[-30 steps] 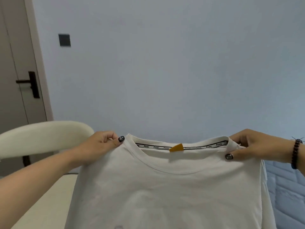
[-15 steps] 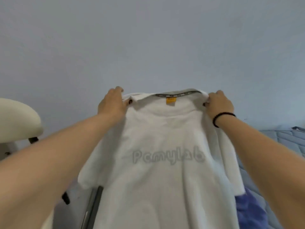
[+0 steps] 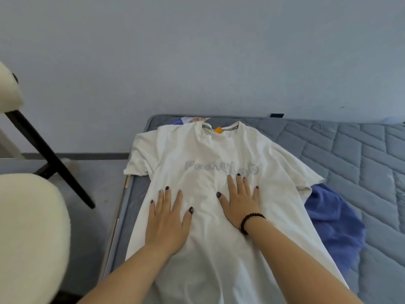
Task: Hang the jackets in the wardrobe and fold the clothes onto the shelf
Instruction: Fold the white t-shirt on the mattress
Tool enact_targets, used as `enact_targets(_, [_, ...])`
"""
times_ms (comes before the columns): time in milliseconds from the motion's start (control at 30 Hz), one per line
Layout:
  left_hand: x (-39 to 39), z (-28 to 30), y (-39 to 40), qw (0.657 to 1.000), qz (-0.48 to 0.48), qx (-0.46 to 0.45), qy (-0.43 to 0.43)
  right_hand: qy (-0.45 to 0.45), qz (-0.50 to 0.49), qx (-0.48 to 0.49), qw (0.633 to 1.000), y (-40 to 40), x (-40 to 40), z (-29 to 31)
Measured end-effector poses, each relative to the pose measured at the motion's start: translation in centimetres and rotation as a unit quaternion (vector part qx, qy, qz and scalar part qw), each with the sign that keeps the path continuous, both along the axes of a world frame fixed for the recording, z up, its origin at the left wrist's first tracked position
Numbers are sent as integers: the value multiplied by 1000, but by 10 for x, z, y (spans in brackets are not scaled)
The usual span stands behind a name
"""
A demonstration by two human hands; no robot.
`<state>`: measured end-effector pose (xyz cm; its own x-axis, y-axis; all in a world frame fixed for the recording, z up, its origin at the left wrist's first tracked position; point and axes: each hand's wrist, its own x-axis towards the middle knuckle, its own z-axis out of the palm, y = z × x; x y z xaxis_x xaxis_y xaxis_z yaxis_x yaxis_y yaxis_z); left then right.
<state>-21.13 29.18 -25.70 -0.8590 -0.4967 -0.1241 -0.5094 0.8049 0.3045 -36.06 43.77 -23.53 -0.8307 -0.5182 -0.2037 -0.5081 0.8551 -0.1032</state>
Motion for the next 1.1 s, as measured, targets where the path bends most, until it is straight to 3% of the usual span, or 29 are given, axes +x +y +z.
enact_targets(233, [48, -8, 37, 998, 29, -37, 34, 25, 40, 34, 998, 38, 64, -7])
enact_targets(400, [101, -13, 66, 998, -1, -44, 39, 16, 53, 47, 997, 67, 118, -13])
enact_targets(533, [151, -6, 85, 999, -31, -19, 3, 2, 64, 27, 998, 86, 169, -17])
enact_targets(633, [181, 1, 91, 999, -47, 14, -6, 26, 126, -32, 991, 102, 216, -17])
enact_targets(767, [223, 20, 97, 993, -88, 69, -30, -40, 216, -77, 972, 126, 263, -10])
enact_targets(933, [259, 24, 87, 985, -162, -11, -63, 28, 270, -120, 955, 143, 288, -7])
enact_targets(1100, [273, 34, 77, 974, -178, -139, 27, 87, 262, -148, 950, 139, 284, -4])
